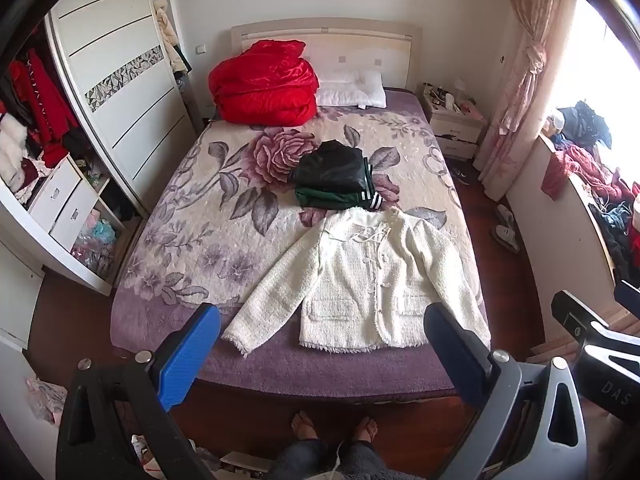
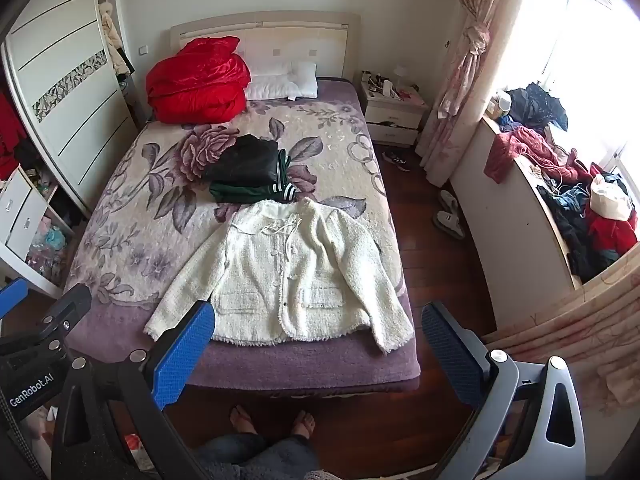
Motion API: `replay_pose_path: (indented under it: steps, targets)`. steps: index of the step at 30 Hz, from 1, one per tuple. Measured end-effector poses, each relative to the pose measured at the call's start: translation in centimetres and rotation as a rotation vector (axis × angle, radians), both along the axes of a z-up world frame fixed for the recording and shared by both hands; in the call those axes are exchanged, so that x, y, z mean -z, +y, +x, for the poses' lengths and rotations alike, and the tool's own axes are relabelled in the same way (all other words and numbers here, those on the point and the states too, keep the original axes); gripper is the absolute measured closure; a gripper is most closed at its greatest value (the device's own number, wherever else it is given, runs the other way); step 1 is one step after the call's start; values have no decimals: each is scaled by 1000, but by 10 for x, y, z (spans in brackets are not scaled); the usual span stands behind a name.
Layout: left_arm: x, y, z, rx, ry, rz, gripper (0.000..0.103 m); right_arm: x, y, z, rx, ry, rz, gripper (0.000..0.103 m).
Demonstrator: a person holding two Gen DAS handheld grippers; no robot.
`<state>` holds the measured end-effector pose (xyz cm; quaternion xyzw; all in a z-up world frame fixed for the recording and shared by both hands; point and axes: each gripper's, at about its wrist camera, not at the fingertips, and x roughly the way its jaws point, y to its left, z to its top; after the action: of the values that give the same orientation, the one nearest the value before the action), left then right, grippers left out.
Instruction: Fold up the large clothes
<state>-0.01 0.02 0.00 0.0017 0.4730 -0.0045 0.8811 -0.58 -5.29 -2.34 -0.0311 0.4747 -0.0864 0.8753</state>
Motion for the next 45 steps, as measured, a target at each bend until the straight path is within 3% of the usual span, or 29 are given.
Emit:
replay_pose_path:
  steps: [12,26,30,45]
  targets:
    - [-17,2,1,-2,-17,7,0,-2,-1,-2,-3,-6,6,0]
    - [-14,0,0,3,-32,12,0,-2,-2,-6,-4,-12,11,0]
    - [-15,1,0,5,-31,8,0,-19,7,-1,-6,-6,14,0]
    - [-27,-2,1,5,-41,11,0,-13,4,-5,-4,-14,18,0]
